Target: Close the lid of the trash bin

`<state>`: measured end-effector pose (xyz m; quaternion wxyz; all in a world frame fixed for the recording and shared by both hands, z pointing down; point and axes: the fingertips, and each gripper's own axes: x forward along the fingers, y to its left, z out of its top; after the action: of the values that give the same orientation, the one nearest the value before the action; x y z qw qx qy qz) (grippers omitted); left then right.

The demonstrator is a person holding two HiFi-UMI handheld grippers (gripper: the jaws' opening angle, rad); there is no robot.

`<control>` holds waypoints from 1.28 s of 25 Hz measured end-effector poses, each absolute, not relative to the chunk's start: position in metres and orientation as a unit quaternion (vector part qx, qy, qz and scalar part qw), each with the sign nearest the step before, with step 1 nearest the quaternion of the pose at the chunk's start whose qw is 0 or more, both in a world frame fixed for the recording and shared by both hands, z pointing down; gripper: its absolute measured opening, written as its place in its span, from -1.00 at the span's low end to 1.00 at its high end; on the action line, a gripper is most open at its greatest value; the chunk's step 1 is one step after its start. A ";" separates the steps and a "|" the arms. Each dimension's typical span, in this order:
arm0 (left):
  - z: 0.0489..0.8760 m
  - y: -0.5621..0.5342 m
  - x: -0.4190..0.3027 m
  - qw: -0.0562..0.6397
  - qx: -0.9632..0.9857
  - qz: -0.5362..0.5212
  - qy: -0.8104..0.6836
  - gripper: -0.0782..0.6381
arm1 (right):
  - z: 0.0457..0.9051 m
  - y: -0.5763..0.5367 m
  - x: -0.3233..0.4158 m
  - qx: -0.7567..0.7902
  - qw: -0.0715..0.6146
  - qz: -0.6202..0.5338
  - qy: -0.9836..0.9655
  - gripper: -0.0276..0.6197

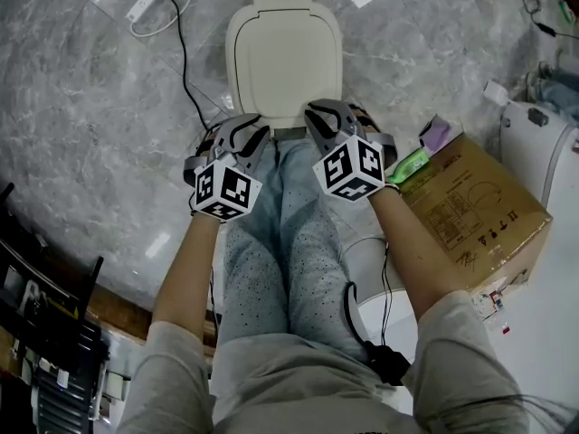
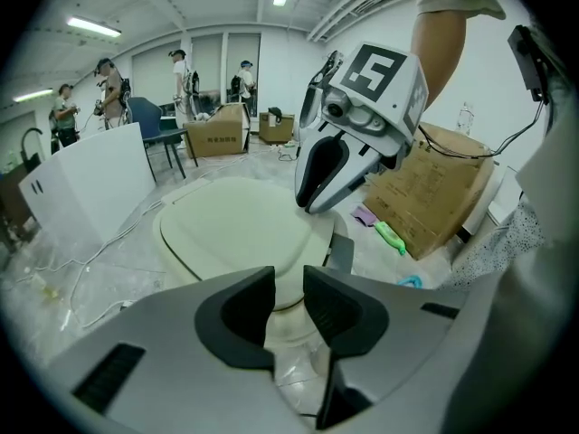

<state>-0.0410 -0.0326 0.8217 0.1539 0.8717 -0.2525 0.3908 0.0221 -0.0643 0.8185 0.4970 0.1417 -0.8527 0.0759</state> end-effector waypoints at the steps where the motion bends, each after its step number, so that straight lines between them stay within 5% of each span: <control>1: 0.822 -0.033 -0.041 0.157 0.871 0.391 -0.253 -0.47 | 0.819 -0.064 0.022 0.143 0.498 0.078 -0.852 -0.70; 32: 0.827 -0.045 -0.045 0.229 0.830 0.427 -0.277 -0.68 | 0.827 -0.053 0.032 0.188 0.509 0.209 -0.814 -0.81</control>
<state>-0.0453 -0.0453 0.8273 0.2294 0.8298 -0.2767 0.4270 0.0324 -0.0528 0.8269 0.5090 0.1882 -0.8136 0.2088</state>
